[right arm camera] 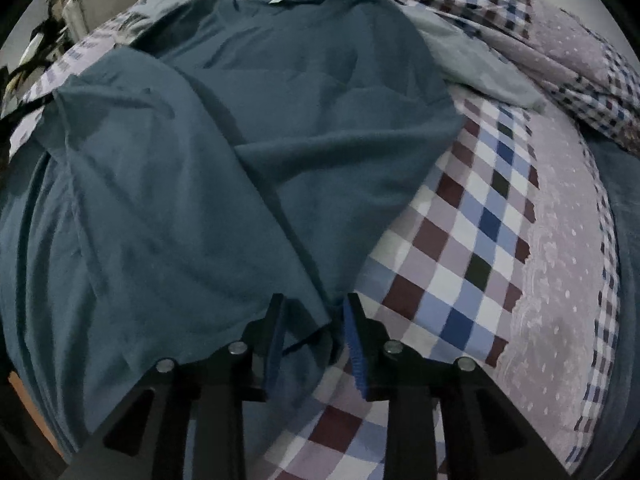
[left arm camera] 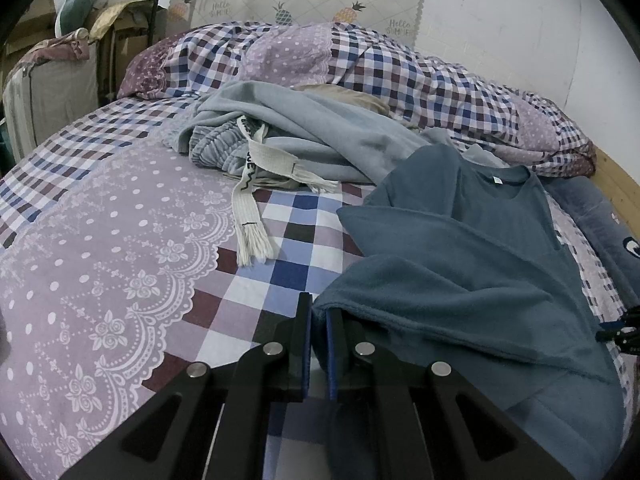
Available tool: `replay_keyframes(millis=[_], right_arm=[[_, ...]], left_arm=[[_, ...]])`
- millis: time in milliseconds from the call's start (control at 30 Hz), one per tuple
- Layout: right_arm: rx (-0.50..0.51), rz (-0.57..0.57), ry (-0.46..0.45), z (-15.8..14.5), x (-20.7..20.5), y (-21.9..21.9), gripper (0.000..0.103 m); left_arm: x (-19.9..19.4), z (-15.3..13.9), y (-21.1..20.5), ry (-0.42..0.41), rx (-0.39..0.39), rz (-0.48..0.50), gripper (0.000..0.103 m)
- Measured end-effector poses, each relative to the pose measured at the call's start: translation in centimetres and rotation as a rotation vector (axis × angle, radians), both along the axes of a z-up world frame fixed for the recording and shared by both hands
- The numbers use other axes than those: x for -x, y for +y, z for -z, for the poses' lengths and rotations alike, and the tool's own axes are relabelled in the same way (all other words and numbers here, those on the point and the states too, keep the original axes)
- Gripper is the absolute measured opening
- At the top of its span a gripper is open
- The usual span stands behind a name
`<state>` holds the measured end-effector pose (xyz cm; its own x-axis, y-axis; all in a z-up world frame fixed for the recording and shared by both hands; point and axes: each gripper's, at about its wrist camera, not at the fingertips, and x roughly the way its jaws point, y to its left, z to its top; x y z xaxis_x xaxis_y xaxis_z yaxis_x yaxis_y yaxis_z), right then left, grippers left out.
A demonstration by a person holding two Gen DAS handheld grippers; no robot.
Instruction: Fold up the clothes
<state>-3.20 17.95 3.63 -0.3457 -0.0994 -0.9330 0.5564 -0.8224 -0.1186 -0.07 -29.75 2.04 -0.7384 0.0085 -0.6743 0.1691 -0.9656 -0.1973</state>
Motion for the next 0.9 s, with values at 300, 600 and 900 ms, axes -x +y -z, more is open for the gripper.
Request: replay_keyframes(millis=[300, 600, 900], right_arm=[[-0.052, -0.055, 0.137, -4.1, -1.7, -1.9, 0.005], [-0.143, 0.017, 0.061, -3.4, 1.1, -1.9, 0.007], [-0.045, -0.028, 0.122, -9.4, 0.7, -7.5, 0.051]], left_arm=[[-0.5, -0.3, -0.3, 0.034, -0.032, 0.003, 0.005], [-0.9, -0.3, -0.1, 0.033, -0.025, 0.019, 0.005], [-1.2, 0.2, -0.7, -0.003, -0.045, 0.083, 0.008]])
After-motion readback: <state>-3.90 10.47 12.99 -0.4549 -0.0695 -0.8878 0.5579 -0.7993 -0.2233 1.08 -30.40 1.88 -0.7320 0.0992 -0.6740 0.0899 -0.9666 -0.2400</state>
